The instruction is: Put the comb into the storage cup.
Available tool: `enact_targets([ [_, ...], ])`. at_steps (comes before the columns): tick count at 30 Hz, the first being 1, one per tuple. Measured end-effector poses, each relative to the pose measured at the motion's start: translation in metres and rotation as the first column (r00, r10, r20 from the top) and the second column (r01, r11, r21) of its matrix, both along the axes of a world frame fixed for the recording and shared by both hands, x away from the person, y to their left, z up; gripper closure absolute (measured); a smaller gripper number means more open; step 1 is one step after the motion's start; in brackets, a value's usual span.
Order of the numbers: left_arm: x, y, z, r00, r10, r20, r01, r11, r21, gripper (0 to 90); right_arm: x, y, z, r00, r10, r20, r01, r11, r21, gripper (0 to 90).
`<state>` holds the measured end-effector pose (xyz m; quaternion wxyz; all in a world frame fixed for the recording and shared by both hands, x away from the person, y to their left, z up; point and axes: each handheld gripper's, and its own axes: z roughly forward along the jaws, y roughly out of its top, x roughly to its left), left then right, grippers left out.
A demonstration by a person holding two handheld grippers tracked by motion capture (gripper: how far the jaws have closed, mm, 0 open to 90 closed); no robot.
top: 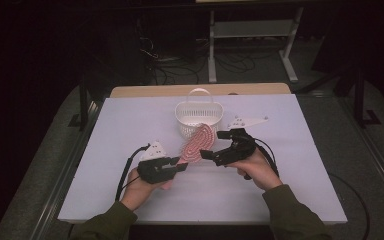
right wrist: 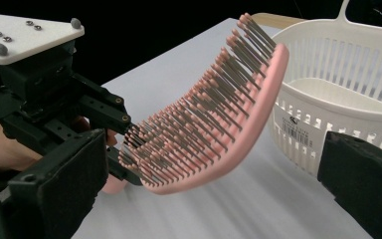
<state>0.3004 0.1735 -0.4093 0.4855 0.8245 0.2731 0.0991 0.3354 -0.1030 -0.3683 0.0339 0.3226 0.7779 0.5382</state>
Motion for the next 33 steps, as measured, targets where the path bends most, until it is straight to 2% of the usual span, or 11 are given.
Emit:
enact_targets([
  [33,-0.002,0.0,0.001,0.9993,0.014,0.036,-0.014,0.9999,0.009,70.2,0.018,0.03,-0.004,0.9998,0.009,-0.018,-0.008,1.0,0.028,0.1],
])
